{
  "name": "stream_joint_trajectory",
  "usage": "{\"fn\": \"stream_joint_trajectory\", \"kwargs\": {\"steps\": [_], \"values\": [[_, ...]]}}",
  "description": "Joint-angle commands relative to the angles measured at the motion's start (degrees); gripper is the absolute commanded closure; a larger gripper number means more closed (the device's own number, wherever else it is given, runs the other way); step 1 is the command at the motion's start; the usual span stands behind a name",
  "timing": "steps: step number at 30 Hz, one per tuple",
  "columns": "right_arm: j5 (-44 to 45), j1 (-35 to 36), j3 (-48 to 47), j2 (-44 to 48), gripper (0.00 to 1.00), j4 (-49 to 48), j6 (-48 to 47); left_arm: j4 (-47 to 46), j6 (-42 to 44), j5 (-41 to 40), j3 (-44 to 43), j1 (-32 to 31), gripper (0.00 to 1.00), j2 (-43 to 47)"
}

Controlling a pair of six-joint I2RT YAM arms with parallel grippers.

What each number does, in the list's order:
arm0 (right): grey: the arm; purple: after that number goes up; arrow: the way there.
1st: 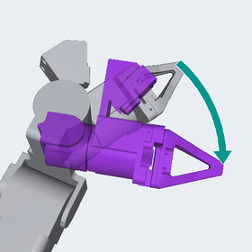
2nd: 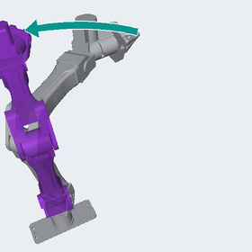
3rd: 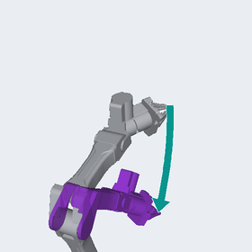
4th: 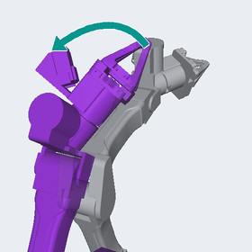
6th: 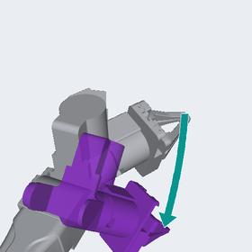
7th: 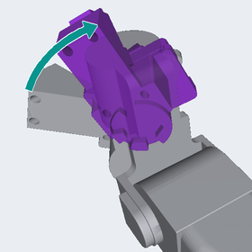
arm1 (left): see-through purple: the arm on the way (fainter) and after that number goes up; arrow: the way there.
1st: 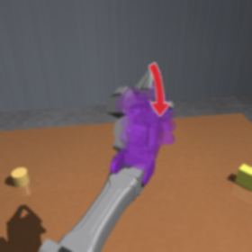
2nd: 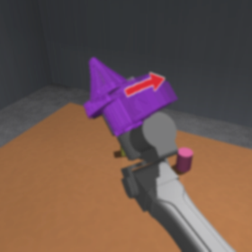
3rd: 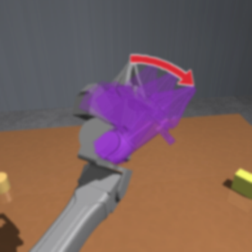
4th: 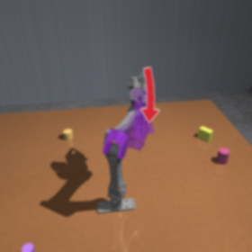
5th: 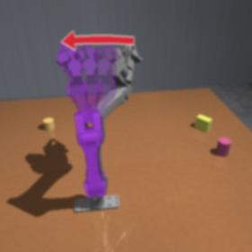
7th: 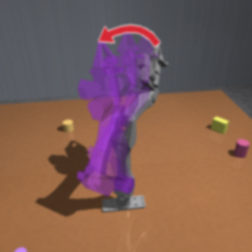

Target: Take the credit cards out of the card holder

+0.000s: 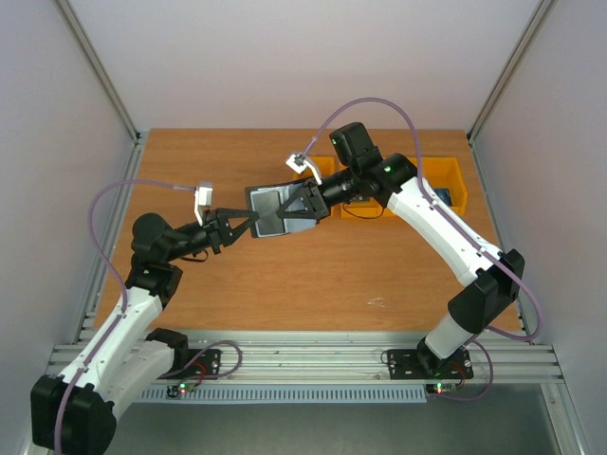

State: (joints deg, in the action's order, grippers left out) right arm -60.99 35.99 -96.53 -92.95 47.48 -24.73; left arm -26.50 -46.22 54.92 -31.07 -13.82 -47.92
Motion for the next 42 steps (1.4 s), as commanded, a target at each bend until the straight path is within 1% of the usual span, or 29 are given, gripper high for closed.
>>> {"fn": "stream_joint_trajectory", "kwargs": {"steps": [1, 4, 8, 10, 14, 16, 19, 21, 29, 33, 37, 40, 42], "values": [[-2.04, 0.39, -2.32, -0.65, 0.98, -1.87, -0.95, -2.86, 2.5, 3.01, -0.82, -1.75, 1.0, -0.3], [-1.73, 0.26, -1.62, -0.05, 0.94, -2.18, -1.32, -3.32, 3.38, 2.45, -0.51, -1.86, 1.0, 0.13], [-0.73, -0.43, -1.1, 0.58, 0.83, -1.24, -1.78, -3.26, 4.81, 0.56, -0.3, -1.81, 1.0, 0.67], [-1.01, -1.48, -0.02, 1.49, 0.81, -1.46, -1.59, -3.37, 5.37, 0.08, -0.31, -1.73, 1.0, 0.81], [-5.06, -5.03, 4.59, 3.78, 0.81, -7.91, 3.46, -3.65, 6.51, -0.33, -0.27, -1.62, 1.0, 1.07], [-5.08, -5.24, 5.59, 4.0, 0.84, -8.76, 4.3, -3.86, 6.96, -0.29, -0.38, -1.59, 1.0, 1.12], [-5.27, -4.95, 6.35, 3.74, 0.92, -11.08, 6.69, -3.83, 7.55, 0.22, -0.61, -1.63, 1.0, 0.99], [-3.58, -3.94, 6.54, 3.9, 0.93, -11.68, 6.67, -3.74, 7.72, 0.23, -0.7, -1.59, 1.0, 0.83], [4.93, -2.82, 6.66, 3.6, 0.92, -6.58, 2.29, -3.68, 7.72, 0.76, -1.18, -1.57, 1.0, 0.94], [5.76, -2.8, 6.44, 4.36, 0.93, -5.51, 0.84, -3.7, 7.64, 0.8, -1.06, -1.63, 1.0, 0.94], [9.11, -2.77, 5.42, 4.81, 0.92, -1.67, -2.05, -3.73, 7.72, 0.84, -1.1, -1.62, 1.0, 1.01], [9.22, -2.6, 4.78, 4.23, 0.92, -0.3, -2.29, -3.83, 7.64, 0.62, -1.03, -1.63, 1.0, 0.94], [9.61, -1.77, 4.65, 4.1, 0.89, -0.2, -2.53, -3.8, 7.63, 0.59, -1.08, -1.6, 1.0, 0.97]]}}
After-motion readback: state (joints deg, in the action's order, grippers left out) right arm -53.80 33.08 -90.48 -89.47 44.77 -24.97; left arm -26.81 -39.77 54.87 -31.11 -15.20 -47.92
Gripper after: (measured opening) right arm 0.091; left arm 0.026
